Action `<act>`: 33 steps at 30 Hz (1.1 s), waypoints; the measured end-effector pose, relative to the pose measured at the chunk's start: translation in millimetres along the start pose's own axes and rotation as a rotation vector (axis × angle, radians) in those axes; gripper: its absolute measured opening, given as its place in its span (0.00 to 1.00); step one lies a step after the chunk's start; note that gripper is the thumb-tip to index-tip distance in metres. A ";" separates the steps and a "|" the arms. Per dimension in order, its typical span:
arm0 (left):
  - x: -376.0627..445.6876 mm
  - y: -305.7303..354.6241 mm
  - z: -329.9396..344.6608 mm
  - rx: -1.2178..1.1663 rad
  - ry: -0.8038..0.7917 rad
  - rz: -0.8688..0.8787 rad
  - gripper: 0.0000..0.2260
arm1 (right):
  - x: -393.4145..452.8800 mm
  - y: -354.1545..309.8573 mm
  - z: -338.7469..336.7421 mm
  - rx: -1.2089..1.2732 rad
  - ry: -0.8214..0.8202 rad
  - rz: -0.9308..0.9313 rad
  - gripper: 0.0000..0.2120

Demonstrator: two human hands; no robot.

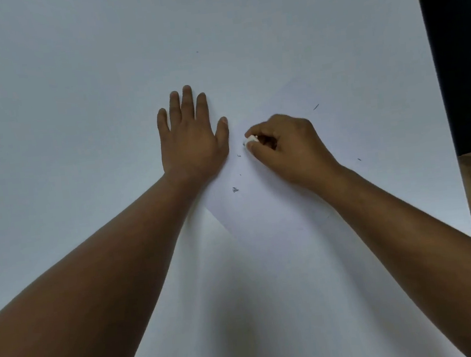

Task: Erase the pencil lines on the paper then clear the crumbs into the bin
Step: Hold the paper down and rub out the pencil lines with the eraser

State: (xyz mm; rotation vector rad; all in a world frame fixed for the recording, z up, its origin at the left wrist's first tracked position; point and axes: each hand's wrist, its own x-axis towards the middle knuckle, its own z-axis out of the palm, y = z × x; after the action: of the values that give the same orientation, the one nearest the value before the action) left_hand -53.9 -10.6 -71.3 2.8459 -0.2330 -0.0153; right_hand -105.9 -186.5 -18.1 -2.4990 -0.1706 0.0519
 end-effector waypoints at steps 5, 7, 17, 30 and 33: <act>-0.6 -0.5 1.0 0.062 -0.060 -0.001 0.32 | 17.5 0.0 17.9 -0.254 0.013 -0.181 0.13; 0.5 -1.0 1.3 0.081 -0.071 -0.011 0.32 | 13.1 -2.8 20.5 -0.304 0.026 -0.214 0.13; 5.7 0.1 -0.5 0.109 -0.121 -0.014 0.32 | 16.0 -14.8 -19.2 -0.257 0.353 -0.287 0.11; 9.6 7.4 -4.0 0.049 -0.129 -0.063 0.34 | -38.1 4.0 22.8 -0.010 0.089 -0.099 0.11; 8.8 8.6 1.2 0.091 -0.118 -0.059 0.37 | -20.9 4.2 18.5 -0.005 0.106 -0.083 0.12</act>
State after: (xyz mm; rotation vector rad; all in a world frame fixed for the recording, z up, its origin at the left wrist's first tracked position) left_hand -46.6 -20.6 -69.9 2.9452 -0.1790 -0.1904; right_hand -127.5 -181.7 -35.5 -2.4896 -0.2305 -0.1158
